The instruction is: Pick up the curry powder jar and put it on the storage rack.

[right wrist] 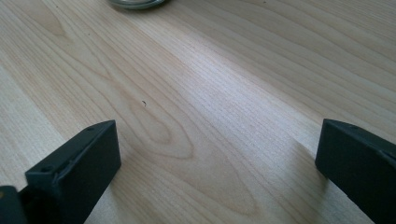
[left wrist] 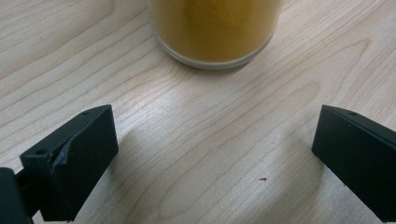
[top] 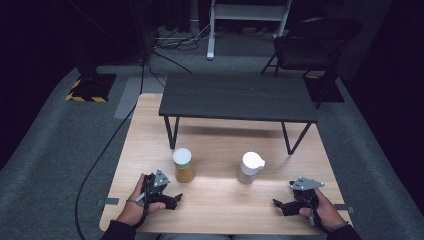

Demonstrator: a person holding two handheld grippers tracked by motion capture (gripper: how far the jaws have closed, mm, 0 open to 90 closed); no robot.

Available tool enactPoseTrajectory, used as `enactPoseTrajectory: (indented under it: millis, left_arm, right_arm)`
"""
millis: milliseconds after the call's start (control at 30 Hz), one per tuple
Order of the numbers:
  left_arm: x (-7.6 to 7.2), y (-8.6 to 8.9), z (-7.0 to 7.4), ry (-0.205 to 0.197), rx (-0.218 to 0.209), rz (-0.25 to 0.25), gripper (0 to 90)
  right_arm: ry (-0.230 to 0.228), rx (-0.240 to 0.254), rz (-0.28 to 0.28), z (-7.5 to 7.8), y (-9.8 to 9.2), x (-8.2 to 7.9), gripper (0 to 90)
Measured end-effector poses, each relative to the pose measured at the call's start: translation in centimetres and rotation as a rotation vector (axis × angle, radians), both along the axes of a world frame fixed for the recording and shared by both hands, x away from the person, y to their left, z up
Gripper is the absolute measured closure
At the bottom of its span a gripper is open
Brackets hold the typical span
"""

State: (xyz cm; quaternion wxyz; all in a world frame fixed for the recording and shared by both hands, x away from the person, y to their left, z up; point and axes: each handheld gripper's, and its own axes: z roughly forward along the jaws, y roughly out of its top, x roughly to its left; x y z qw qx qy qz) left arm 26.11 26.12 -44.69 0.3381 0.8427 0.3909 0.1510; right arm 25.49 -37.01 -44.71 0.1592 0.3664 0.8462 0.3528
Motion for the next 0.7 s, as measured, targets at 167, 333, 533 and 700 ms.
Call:
enactPoseTrajectory:
  millis: [167,333,533,700]
  left_arm:
    - [0.04,-0.03,0.0,0.0,0.0,0.002,0.3]
    - [0.07,-0.08,-0.02,-0.001,-0.001,0.005,0.3]
    - [0.08,-0.08,-0.02,-0.001,-0.001,0.004,0.3]
    - [0.08,-0.08,-0.02,-0.002,0.0,0.004,0.3]
  right_arm:
    - [0.0,-0.001,0.011,0.01,-0.08,0.16,0.0]
    - [0.0,-0.002,0.011,0.01,-0.07,0.16,0.0]
    - [-0.001,-0.002,0.011,0.01,-0.07,0.17,0.0]
    - [-0.002,-0.002,0.011,0.0,-0.06,0.19,0.0]
